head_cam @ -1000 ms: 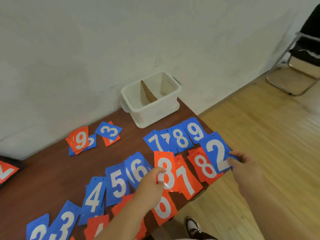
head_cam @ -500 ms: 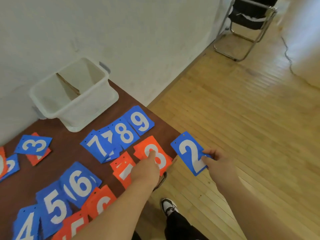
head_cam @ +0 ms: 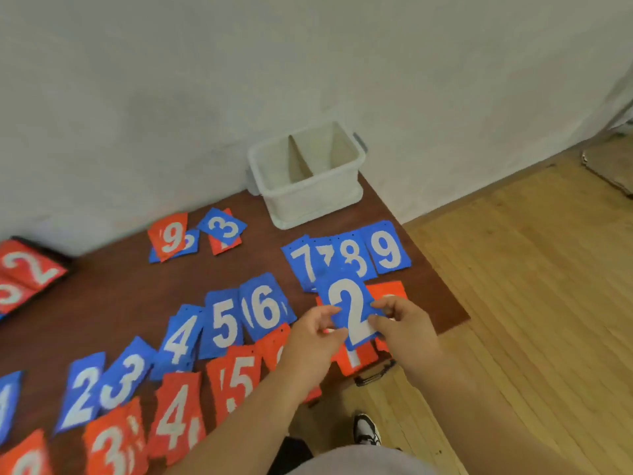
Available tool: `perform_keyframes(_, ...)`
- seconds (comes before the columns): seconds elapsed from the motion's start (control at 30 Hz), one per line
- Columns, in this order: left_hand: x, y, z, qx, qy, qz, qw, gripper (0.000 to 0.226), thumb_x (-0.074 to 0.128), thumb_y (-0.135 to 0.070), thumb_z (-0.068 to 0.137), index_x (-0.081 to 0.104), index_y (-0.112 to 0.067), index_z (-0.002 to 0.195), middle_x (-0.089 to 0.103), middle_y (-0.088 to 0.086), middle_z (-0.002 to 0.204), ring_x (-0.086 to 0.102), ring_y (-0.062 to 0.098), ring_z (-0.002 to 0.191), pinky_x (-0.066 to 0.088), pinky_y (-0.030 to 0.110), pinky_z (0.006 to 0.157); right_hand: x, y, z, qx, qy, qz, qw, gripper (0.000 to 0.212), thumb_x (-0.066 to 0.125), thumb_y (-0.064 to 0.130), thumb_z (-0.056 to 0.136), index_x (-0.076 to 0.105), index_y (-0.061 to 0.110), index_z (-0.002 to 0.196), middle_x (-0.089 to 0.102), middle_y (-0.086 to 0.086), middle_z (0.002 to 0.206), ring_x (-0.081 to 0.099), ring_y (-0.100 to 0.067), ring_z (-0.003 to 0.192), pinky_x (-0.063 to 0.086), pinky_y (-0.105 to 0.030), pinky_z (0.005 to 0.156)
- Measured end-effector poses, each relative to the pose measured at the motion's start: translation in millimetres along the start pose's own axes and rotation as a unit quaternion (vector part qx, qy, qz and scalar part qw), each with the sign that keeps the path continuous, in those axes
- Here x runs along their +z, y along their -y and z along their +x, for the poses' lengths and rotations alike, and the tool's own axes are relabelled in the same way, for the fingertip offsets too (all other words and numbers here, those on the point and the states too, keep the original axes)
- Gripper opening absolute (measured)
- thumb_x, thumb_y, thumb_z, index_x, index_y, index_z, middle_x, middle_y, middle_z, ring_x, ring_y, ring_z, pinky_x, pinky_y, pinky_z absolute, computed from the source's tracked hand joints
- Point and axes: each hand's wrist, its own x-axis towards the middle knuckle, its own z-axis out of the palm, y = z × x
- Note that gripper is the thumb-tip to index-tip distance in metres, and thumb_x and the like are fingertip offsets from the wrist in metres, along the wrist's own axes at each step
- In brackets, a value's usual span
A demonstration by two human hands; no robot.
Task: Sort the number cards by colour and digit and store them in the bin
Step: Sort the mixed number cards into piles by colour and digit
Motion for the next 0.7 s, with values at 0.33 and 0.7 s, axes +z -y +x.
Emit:
perform_keyframes(0.33, -187, 100, -109, -0.057, -0.346, -0.074, 0.934, 0.038, 0.068, -0.001, 0.087, 0.067, -0.031, 0.109, 0.064, -0.002, 0.095, 0.056, -0.002, 0.064, 0.044, 0.011, 0.058, 239, 50, -58, -0.139, 0.350, -0.204, 0.904, 0.019, 0.071, 0.005, 0.085, 0.073, 0.024, 0.085, 0.072, 0.008, 0.077, 0.060, 0.004, 0.057, 0.044, -0.012, 0.053)
perform_keyframes(0.7, -328, 224, -142, -0.088, -0.385, -0.074, 0.916, 0.040, 0.064, -0.001, 0.091, 0.068, -0.030, 0.118, 0.061, -0.012, 0.094, 0.059, -0.006, 0.076, 0.047, 0.010, 0.066, 418, 11, -113, -0.186, 0.410, -0.316, 0.835, 0.013, 0.074, 0.015, 0.087, 0.070, 0.026, 0.095, 0.066, 0.009, 0.087, 0.062, -0.009, 0.077, 0.048, -0.017, 0.063)
